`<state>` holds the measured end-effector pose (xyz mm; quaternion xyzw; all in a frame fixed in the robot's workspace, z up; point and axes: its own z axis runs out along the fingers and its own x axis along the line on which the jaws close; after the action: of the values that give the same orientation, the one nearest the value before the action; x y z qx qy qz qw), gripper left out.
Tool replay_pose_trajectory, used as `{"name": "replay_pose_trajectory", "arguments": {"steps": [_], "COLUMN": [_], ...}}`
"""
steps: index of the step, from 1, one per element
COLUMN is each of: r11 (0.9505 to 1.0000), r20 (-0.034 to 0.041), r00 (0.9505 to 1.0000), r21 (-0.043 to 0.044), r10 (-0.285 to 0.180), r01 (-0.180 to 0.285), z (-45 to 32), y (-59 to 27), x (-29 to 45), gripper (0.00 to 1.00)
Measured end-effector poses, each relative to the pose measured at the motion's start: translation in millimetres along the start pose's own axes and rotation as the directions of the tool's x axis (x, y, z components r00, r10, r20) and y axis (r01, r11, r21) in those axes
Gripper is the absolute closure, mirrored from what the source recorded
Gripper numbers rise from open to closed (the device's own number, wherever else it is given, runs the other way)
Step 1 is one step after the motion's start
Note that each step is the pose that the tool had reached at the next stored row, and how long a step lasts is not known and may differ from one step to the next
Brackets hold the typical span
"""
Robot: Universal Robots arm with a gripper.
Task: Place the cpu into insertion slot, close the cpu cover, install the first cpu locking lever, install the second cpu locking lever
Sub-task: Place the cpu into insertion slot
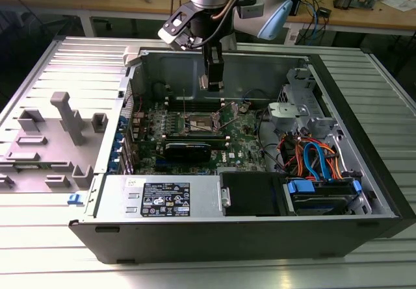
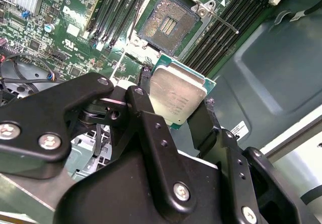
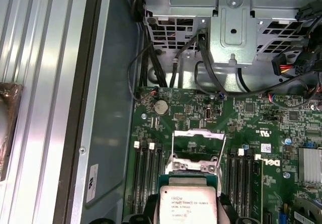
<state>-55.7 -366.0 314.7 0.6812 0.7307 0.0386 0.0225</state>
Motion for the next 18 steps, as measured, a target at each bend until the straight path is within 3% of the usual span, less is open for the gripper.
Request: {"name": "replay_pose_trajectory", "arguments": {"steps": [12, 18], "r11": [0.9995, 0.9994], "r20": [0.0026, 0.0031], "r00": [0.9995, 0.9994], "r21": [-0.0006, -0.0007], "r10": [0.03, 0.035], "r01": [-0.03, -0.035], "z": [0.5, 9.3], "y": [-0.4, -12.0], "x": [0.0, 0.6], "gripper": [0.45, 0.45]}}
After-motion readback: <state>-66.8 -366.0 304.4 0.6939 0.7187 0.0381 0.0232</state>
